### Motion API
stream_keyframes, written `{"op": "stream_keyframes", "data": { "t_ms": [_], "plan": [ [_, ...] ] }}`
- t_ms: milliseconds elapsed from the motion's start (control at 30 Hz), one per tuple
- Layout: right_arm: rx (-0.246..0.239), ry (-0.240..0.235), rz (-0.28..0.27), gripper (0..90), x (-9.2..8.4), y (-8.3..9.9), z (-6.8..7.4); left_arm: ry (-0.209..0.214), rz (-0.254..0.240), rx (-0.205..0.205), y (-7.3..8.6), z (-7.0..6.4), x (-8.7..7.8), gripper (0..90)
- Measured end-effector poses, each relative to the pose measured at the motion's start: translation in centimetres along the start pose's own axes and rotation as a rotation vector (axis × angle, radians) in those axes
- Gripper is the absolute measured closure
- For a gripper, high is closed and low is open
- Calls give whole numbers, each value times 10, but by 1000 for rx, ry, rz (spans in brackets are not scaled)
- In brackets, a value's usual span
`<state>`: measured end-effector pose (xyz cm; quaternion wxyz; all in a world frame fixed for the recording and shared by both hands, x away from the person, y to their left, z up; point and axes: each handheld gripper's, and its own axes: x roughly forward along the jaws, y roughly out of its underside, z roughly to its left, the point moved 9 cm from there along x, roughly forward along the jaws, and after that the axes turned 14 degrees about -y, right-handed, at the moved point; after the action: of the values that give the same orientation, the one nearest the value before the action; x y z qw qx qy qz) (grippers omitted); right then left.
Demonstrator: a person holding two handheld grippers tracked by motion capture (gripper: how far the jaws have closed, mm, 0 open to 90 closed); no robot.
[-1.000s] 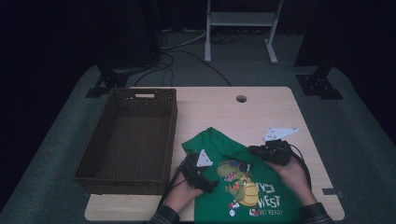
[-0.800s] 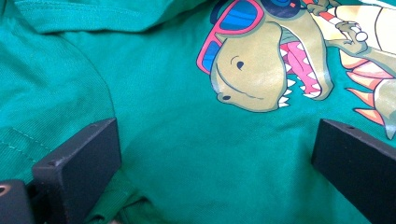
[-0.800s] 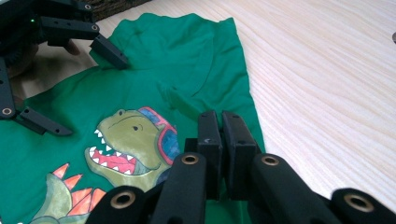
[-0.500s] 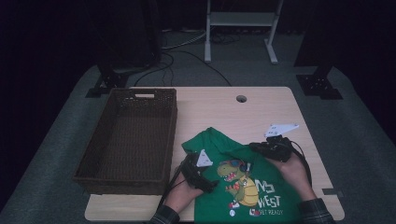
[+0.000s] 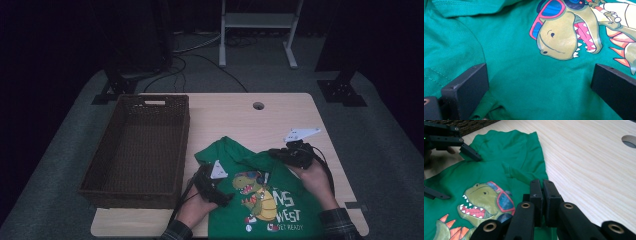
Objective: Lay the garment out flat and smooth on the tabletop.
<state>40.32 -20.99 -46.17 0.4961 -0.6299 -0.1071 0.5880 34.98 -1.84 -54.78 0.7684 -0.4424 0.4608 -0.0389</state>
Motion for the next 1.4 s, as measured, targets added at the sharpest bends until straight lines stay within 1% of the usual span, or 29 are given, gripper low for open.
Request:
{"op": "stream_keyframes", "data": {
  "t_ms": [600,967,1233,1400],
  "plan": [
    [9,27,3,871,-5,-10,-13,0,-1,0,0,0,0,6],
    [42,44,-2,871,-7,-11,-25,0,2,3,0,0,0,6],
    [45,57,3,871,-9,-15,-32,0,1,3,0,0,0,6],
    [55,66,7,871,-9,-16,-38,0,1,2,0,0,0,6]
  ]
}}
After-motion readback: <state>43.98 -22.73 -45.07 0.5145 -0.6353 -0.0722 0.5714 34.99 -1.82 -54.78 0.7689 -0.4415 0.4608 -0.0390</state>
